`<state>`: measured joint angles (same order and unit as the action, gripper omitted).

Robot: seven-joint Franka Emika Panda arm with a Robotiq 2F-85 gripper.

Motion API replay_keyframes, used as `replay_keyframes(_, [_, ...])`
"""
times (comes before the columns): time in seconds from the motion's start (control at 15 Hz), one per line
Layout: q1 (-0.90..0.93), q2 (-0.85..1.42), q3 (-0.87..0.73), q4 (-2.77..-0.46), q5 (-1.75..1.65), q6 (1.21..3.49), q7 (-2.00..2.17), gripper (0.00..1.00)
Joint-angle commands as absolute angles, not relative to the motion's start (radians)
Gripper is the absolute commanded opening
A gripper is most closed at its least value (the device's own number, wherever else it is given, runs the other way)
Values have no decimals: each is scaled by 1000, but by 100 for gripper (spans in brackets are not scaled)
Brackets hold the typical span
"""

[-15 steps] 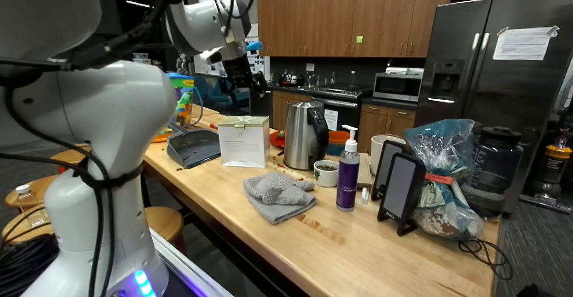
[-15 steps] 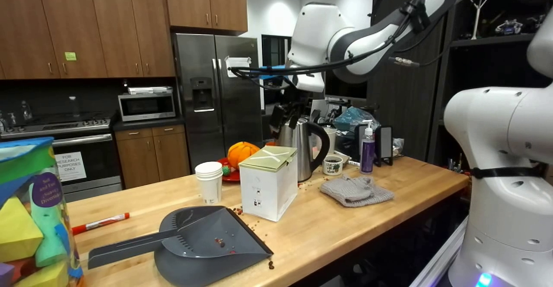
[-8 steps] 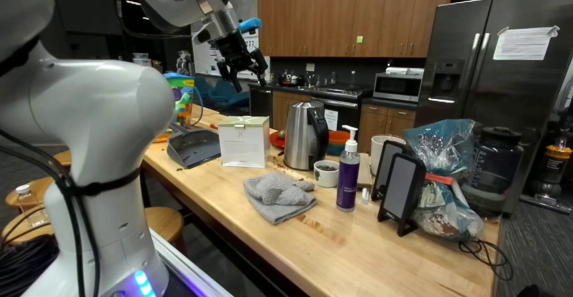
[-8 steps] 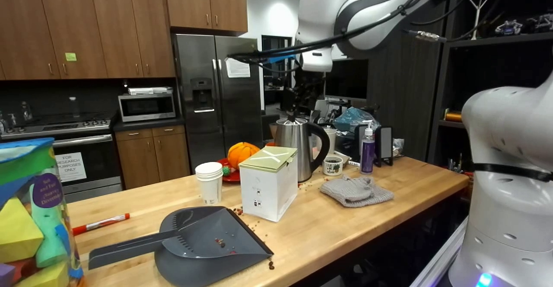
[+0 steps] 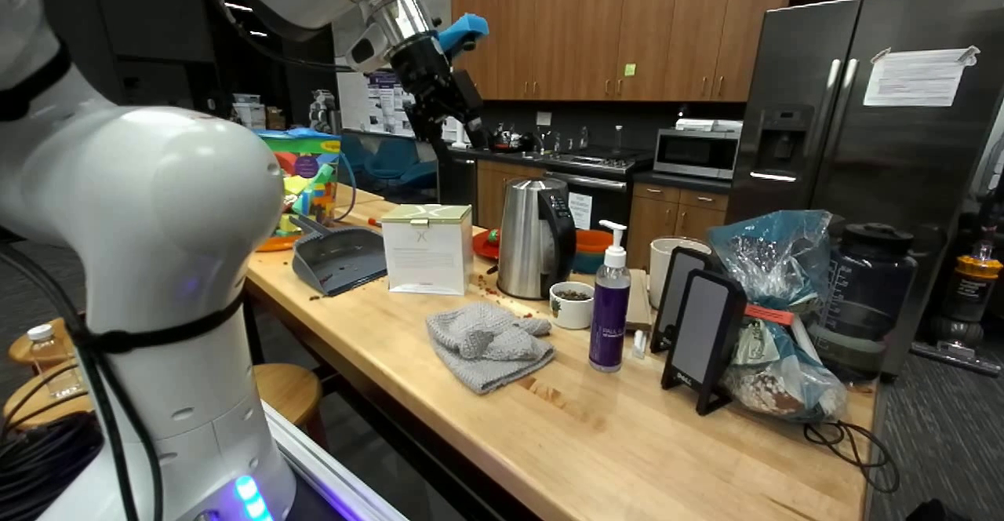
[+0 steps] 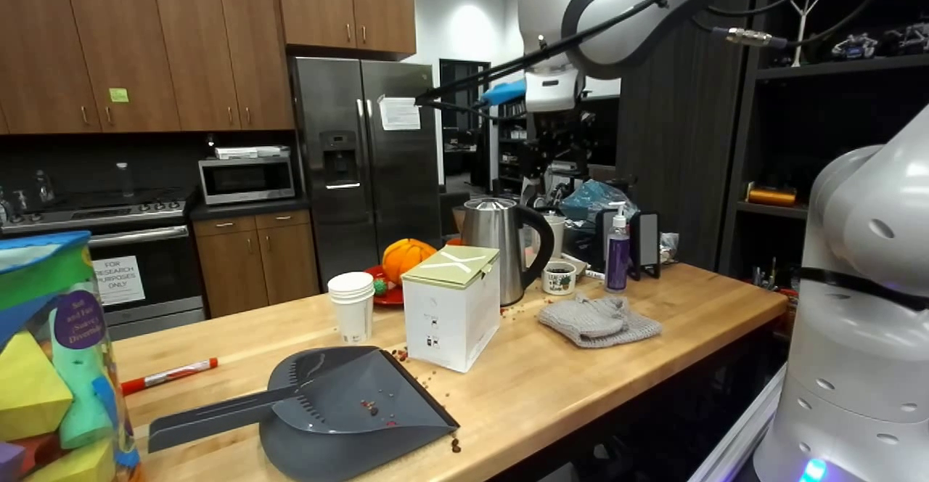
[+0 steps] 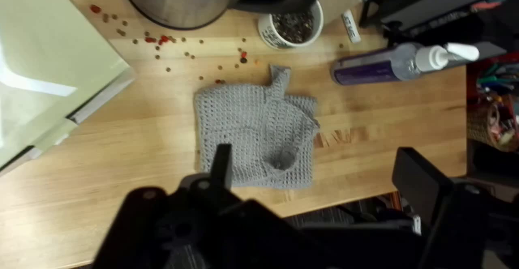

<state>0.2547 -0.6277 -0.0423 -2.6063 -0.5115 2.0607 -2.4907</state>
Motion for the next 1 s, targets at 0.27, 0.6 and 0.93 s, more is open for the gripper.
replay_keyframes(0.27, [202, -645, 17, -2620, -487, 1899, -2424, 100])
replay_keyframes(0.6, [205, -648, 24, -2631, -488, 1897, -2423, 100])
replay_keyframes(0.93, [199, -670, -25, -2647, -476, 1905, -2493, 100])
